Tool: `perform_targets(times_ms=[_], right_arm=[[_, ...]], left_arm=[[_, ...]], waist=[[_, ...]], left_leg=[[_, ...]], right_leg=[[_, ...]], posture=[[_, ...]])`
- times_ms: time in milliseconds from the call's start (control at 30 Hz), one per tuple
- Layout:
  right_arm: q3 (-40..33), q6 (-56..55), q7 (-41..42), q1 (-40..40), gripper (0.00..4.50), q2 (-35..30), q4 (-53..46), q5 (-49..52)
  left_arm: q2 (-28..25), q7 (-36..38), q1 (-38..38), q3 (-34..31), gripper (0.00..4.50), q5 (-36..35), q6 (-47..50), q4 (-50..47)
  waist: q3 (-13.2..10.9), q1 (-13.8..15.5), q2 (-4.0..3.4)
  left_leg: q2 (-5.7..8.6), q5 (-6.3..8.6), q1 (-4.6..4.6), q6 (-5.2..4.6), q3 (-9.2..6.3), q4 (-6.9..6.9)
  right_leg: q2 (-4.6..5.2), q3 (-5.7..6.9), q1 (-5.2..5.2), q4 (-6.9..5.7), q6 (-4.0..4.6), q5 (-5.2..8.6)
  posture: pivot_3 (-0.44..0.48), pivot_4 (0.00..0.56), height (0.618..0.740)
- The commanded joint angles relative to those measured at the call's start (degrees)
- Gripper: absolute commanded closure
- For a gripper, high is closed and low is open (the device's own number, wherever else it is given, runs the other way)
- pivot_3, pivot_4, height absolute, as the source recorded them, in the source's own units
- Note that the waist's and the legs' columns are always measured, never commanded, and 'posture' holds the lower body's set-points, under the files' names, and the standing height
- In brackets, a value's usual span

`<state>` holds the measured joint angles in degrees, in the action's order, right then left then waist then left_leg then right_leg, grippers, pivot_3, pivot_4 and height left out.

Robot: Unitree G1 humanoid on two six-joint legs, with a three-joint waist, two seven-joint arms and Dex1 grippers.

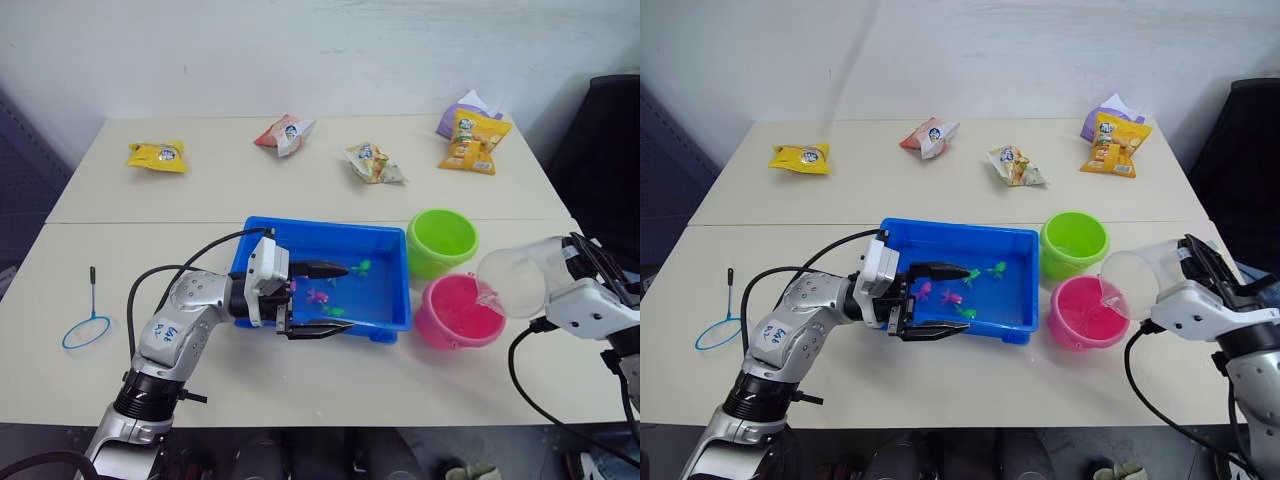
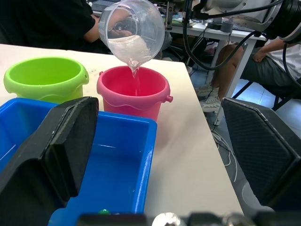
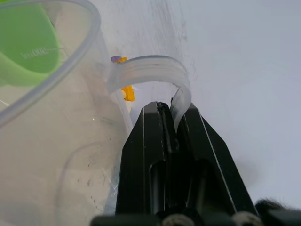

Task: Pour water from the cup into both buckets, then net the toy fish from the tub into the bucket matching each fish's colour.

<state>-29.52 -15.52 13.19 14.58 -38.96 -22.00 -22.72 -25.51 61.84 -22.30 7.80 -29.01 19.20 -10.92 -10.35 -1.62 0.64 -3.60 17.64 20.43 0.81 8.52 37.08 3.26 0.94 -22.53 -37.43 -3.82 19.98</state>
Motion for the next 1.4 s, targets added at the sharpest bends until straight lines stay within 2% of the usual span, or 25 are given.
perform_targets(times_ms=[33,333,467,633,767,867,1000,1167,1400], right_arm=[[-0.9,-0.8,-1.5,-0.9,4.47,0.3,-0.6,-0.2],[-1.2,1.0,-1.2,-2.0,4.47,2.3,-0.6,1.9],[-0.7,5.8,1.6,-1.8,4.47,5.5,-1.2,8.8],[-4.2,16.5,-0.1,-4.2,4.47,12.8,-4.3,20.0],[-6.7,24.3,-0.4,-7.1,4.47,14.0,-5.9,26.5],[-8.3,32.0,-0.2,-14.2,4.47,10.7,-3.9,31.6],[-5.3,40.3,1.8,-19.7,4.47,3.6,-0.9,31.1],[2.5,40.7,6.2,-25.5,4.47,-5.7,7.8,27.5],[13.3,31.1,8.1,-31.6,4.47,-10.9,15.8,20.2]], left_arm=[[0.3,0.1,-0.8,-0.2,0.0,-0.1,-1.1,-1.0],[0.3,-0.3,-0.8,-0.2,0.0,0.2,-1.6,-0.9],[-0.4,-0.4,-0.2,-0.3,0.0,0.6,-1.5,-1.4],[-1.6,-0.7,0.5,-1.4,0.0,0.1,-0.9,-2.2],[-2.2,-1.3,0.6,-1.8,0.0,0.1,-0.9,-2.2],[-2.1,-3.2,0.0,-3.4,0.0,0.2,-1.3,-1.5],[-0.6,-7.6,-1.3,-6.5,0.0,0.1,-1.9,-0.2],[0.1,-10.4,-2.1,-7.8,0.0,1.5,-2.8,1.2],[0.4,-11.4,-0.7,-7.6,0.0,1.3,-2.8,-0.4]], waist=[[0.0,0.0,0.0],[0.0,0.0,0.0],[0.0,0.0,0.0],[0.0,-0.1,0.01],[0.0,-0.1,0.0],[0.0,-0.3,0.0],[0.0,-0.1,0.0],[0.0,-0.1,0.01],[0.0,-0.2,0.01]], left_leg=[[0.0,0.0,0.0,0.0,0.0,0.0],[0.0,0.0,0.0,0.0,0.0,0.02],[-0.01,0.0,0.0,0.0,0.0,0.02],[-0.01,0.0,0.0,-0.01,0.0,0.03],[-0.02,0.01,-0.01,-0.03,0.01,0.05],[-0.01,0.03,-0.01,-0.06,0.03,0.08],[-0.01,0.04,-0.03,-0.09,0.03,0.08],[0.03,0.06,0.01,-0.14,0.05,0.1],[0.02,0.06,0.05,-0.16,0.09,0.09]], right_leg=[[0.0,0.0,0.0,0.0,0.0,0.0],[0.0,0.0,0.0,-0.03,0.0,0.0],[0.0,0.0,0.0,-0.04,0.0,0.0],[0.0,-0.02,0.0,-0.07,0.0,0.0],[0.02,-0.04,0.0,-0.12,0.01,0.0],[0.03,-0.07,-0.01,-0.15,0.01,-0.01],[0.04,-0.07,-0.04,-0.2,0.02,0.0],[0.07,-0.06,-0.05,-0.14,0.01,-0.01],[0.08,-0.06,-0.08,-0.09,-0.01,-0.02]], posture=[[0.0,0.15,0.739],[0.0,0.15,0.739],[0.0,0.15,0.739],[0.0,0.15,0.739],[0.0,0.15,0.739],[0.0,0.15,0.739],[0.0,0.15,0.739],[0.0,0.15,0.739],[0.0,0.15,0.739]])
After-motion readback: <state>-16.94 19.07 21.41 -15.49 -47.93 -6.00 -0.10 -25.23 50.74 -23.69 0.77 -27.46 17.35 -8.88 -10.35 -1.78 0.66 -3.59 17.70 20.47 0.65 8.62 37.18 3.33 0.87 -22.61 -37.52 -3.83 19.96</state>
